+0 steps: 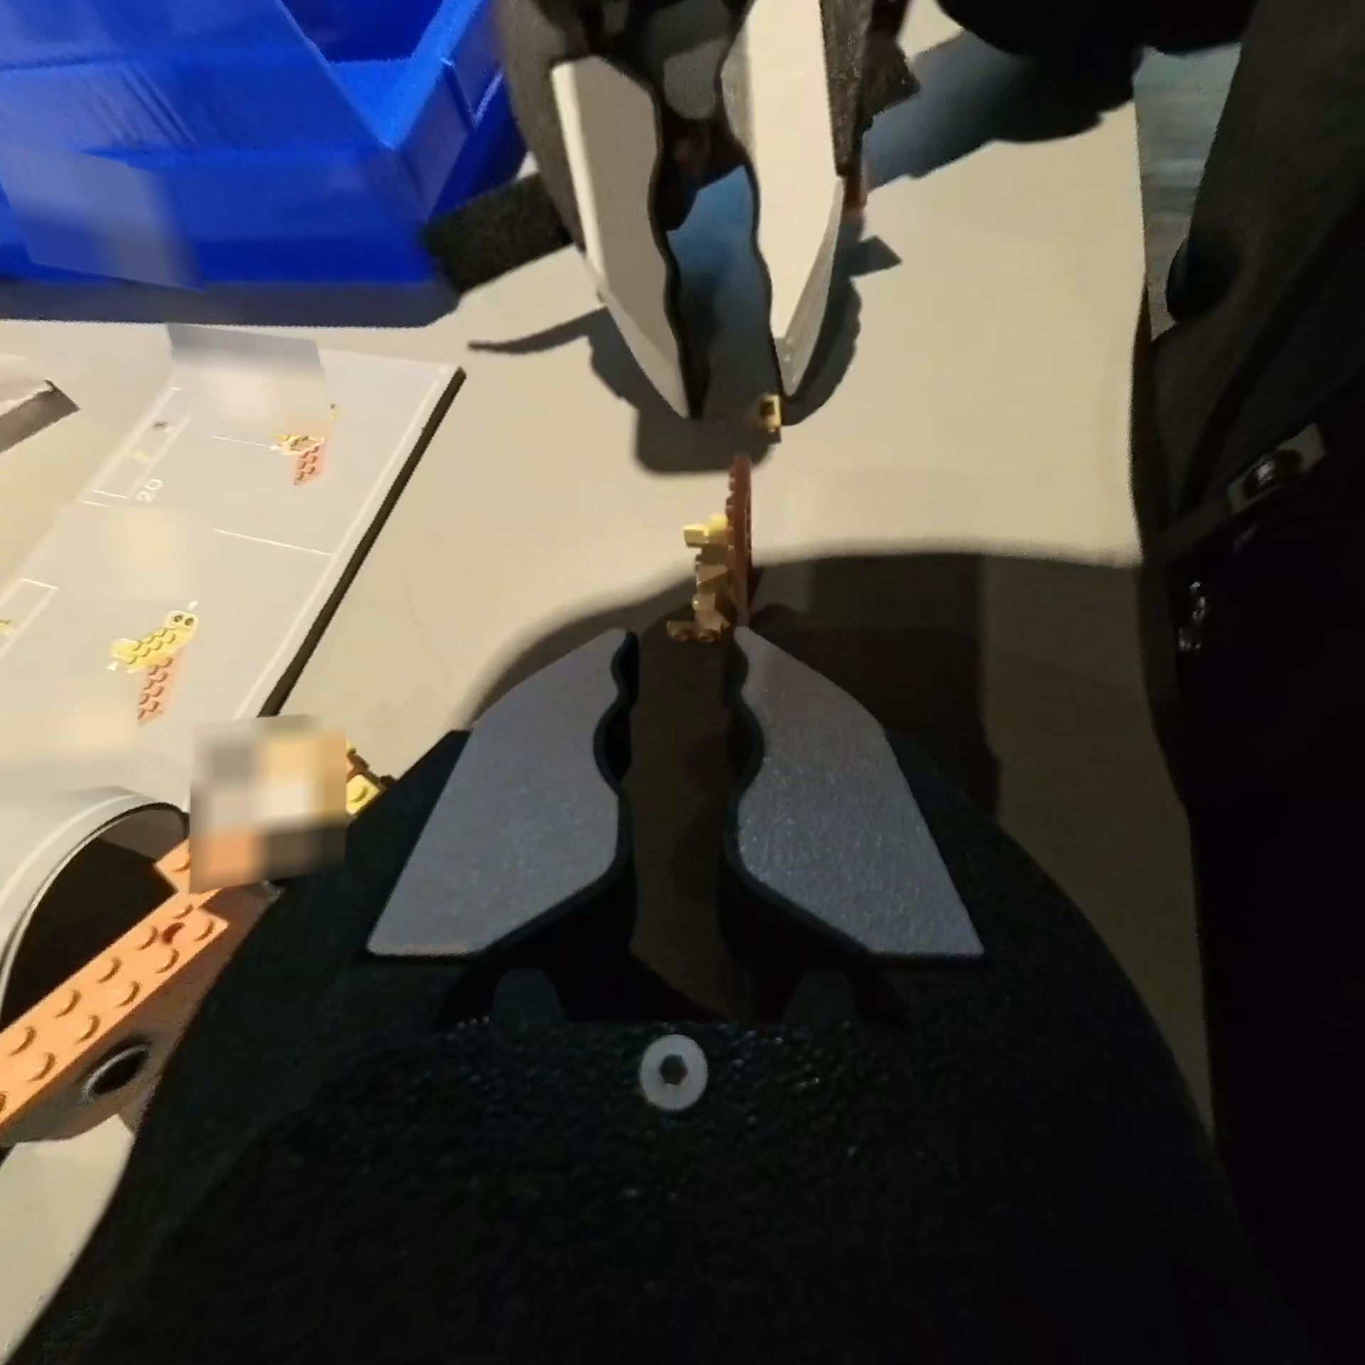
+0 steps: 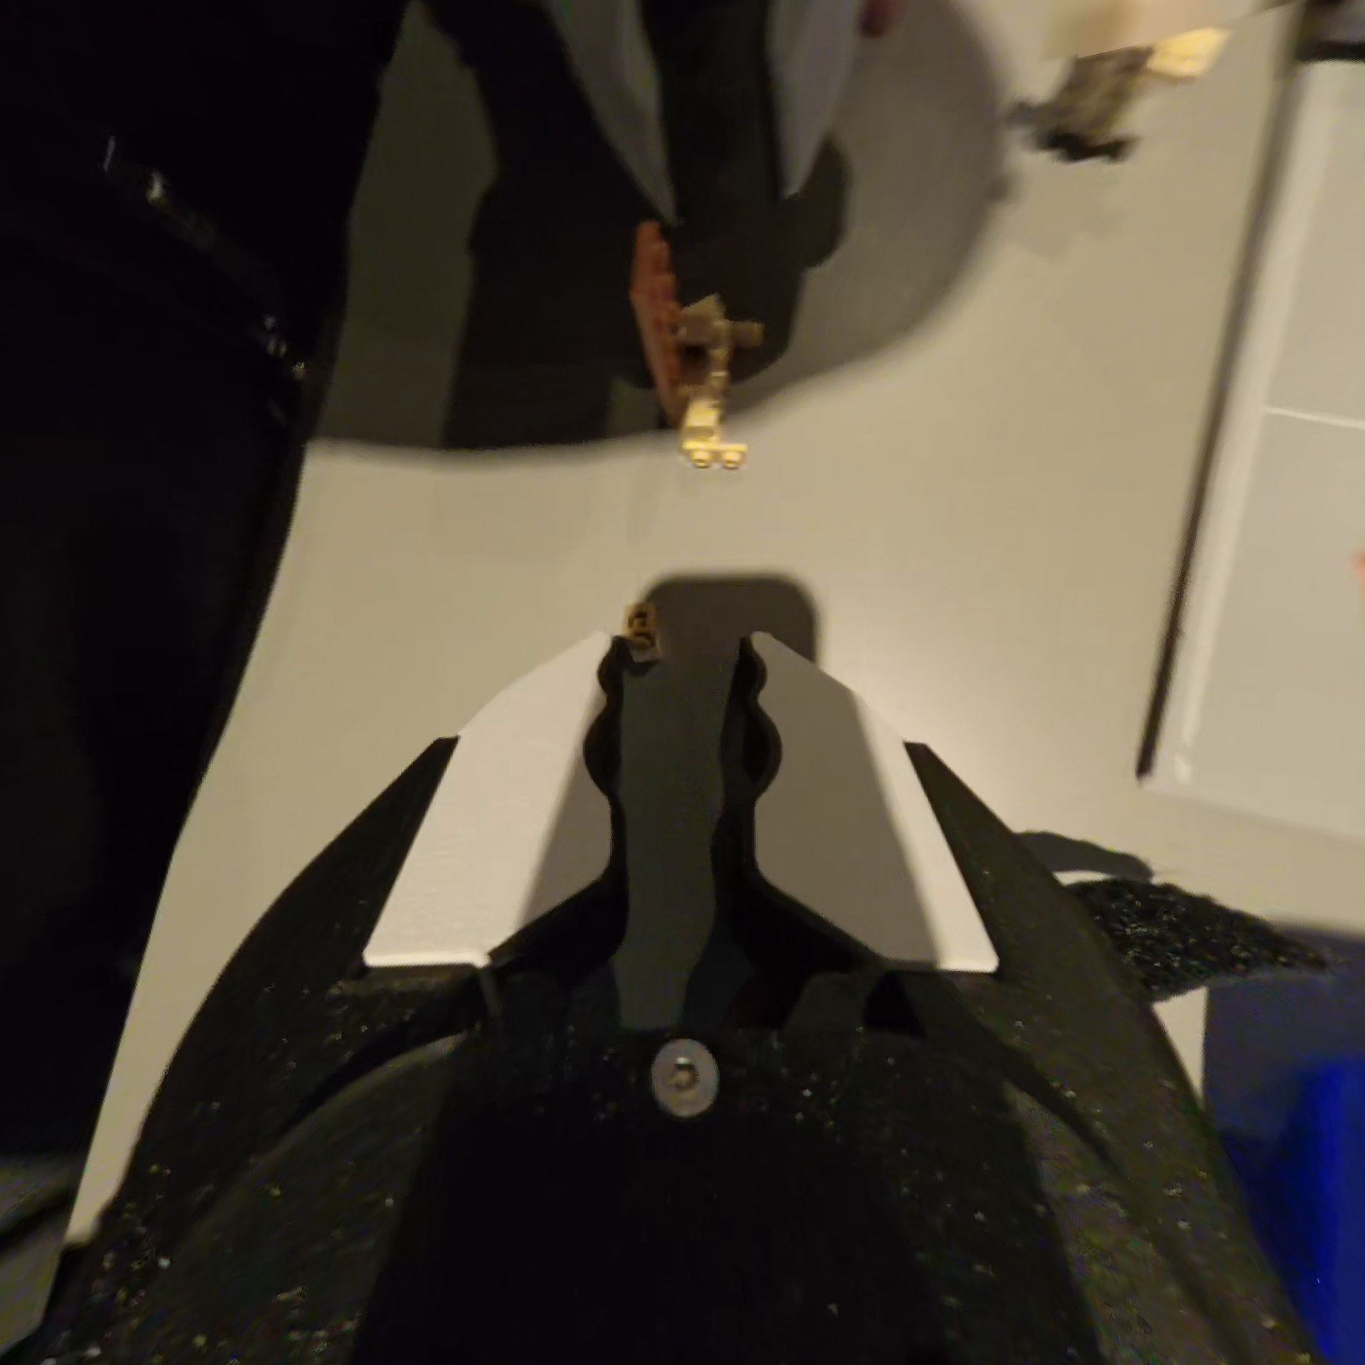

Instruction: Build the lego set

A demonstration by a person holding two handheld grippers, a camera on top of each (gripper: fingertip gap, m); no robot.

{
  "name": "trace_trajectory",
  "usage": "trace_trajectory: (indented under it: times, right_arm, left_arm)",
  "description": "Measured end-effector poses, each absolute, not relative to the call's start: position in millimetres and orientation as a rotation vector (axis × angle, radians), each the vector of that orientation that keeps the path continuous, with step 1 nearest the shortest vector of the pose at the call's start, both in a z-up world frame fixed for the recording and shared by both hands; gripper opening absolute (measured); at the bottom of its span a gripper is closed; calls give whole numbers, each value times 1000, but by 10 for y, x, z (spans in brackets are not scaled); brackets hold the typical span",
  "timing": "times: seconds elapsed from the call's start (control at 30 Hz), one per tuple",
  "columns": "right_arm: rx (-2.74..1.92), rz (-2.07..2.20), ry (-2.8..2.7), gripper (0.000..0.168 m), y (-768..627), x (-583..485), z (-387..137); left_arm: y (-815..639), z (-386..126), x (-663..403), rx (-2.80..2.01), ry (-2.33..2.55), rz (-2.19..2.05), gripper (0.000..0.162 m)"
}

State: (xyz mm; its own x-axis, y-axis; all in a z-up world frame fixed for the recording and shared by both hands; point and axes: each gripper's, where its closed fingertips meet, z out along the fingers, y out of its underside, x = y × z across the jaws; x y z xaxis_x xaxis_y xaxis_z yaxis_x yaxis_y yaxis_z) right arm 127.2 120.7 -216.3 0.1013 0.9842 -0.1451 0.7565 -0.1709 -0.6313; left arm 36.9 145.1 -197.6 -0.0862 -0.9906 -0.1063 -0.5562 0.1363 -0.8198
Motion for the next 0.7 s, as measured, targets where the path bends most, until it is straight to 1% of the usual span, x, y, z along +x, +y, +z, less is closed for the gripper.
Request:
trace_trajectory:
  times: [0.1,0.23,0.33,0.47,0.53,0.7]
  right_arm:
    - [-1981,738,-1545,26,1210,1297,-2100]
    - [-1963,641,-1444,12,1189,1288,-2065]
    - [-1928,629,-1458,12,1164,1239,-2050]
    - [-1904,633,-1604,20,1090,1241,-2095]
    - [-1892,642,-1635,21,1097,1245,-2083]
    - [-1893,654,-1722,14,1130,1249,-2152]
  left_arm:
    - [1451,-1967,372,-1501,1730,-825,21]
    - [1445,-1968,393,-1484,1748,-832,20]
    - [1445,-1971,404,-1479,1754,-830,21]
    - [1441,-1965,396,-1466,1749,-814,20]
    - [1447,-1964,388,-1468,1741,-804,20]
    - [1461,-1953,382,-1470,1723,-797,20]
